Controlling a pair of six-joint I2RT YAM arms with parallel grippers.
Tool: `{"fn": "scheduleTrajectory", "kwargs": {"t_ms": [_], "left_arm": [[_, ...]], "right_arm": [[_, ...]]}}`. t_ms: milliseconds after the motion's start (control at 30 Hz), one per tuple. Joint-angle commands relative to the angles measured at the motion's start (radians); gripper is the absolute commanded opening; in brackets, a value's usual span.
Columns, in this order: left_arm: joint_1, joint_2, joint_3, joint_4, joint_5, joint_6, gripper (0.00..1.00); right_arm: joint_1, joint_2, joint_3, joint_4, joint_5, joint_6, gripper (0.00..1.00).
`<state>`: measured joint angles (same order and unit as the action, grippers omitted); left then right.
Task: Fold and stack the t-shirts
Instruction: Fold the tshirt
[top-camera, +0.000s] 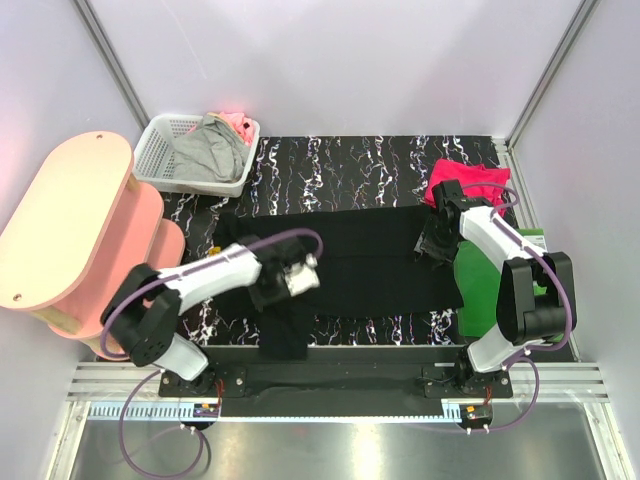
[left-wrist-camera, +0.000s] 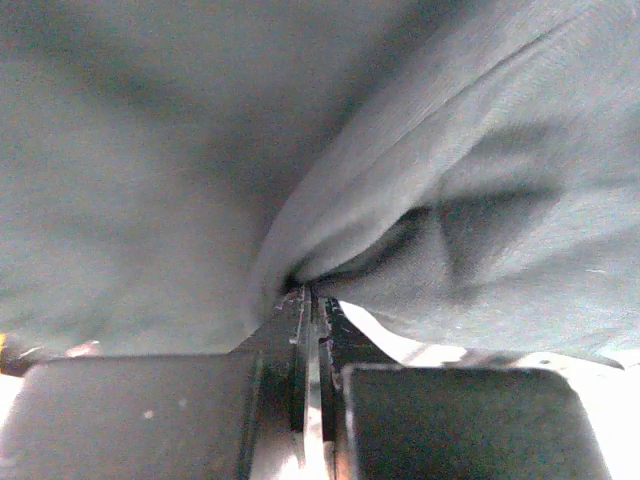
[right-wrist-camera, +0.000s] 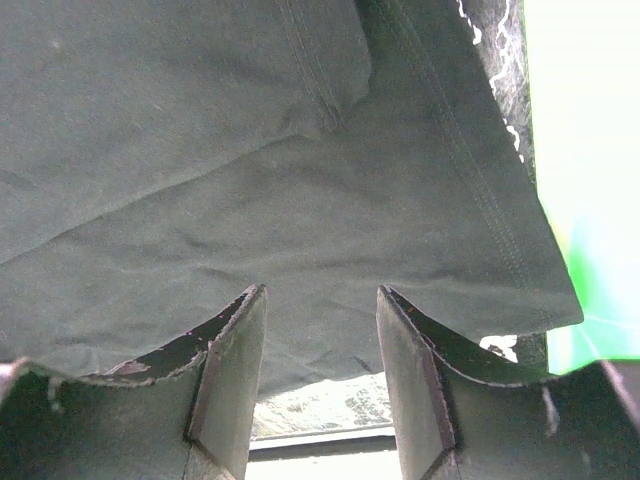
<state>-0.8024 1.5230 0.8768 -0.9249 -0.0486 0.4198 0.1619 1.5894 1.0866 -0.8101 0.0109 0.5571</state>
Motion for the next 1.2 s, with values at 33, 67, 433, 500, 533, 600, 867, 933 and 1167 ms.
{"fn": "scheduleTrajectory", "kwargs": {"t_ms": [33,67,433,500,533,600,867,933,1167], "left_arm": [[0.210,-0.101,0.174,-0.029,0.043,0.128,0.03],[0.227,-0.101,0.183,-0.040,0.043,0.140,0.07],[0.316,-0.124,0.097,-0.011,0.052,0.201,0.40],[0.325,-0.113,0.099,0.000,0.052,0.205,0.38],[0.330,-0.107,0.102,0.004,0.050,0.206,0.36],[0.347,-0.090,0.116,0.008,0.052,0.205,0.34],[0.351,-0.119,0.143,-0.034,0.122,0.182,0.44],[0.350,-0.118,0.145,-0.035,0.145,0.171,0.46],[0.228,-0.197,0.171,-0.133,0.225,0.111,0.64]], "right_arm": [[0.002,0.041,0.065,-0.006,0.035,-0.011,0.56],[0.004,0.049,0.070,-0.006,0.037,-0.013,0.56],[0.004,0.003,0.016,-0.040,0.095,0.007,0.63],[0.025,-0.066,-0.005,-0.073,0.121,0.001,0.64],[0.040,-0.092,-0.010,-0.092,0.138,0.000,0.64],[0.068,-0.158,-0.030,-0.151,0.173,0.001,0.65],[0.159,-0.285,-0.028,-0.250,0.103,0.136,0.69],[0.159,-0.289,-0.056,-0.215,0.075,0.153,0.66],[0.160,-0.359,-0.230,-0.109,0.092,0.377,0.66]]}}
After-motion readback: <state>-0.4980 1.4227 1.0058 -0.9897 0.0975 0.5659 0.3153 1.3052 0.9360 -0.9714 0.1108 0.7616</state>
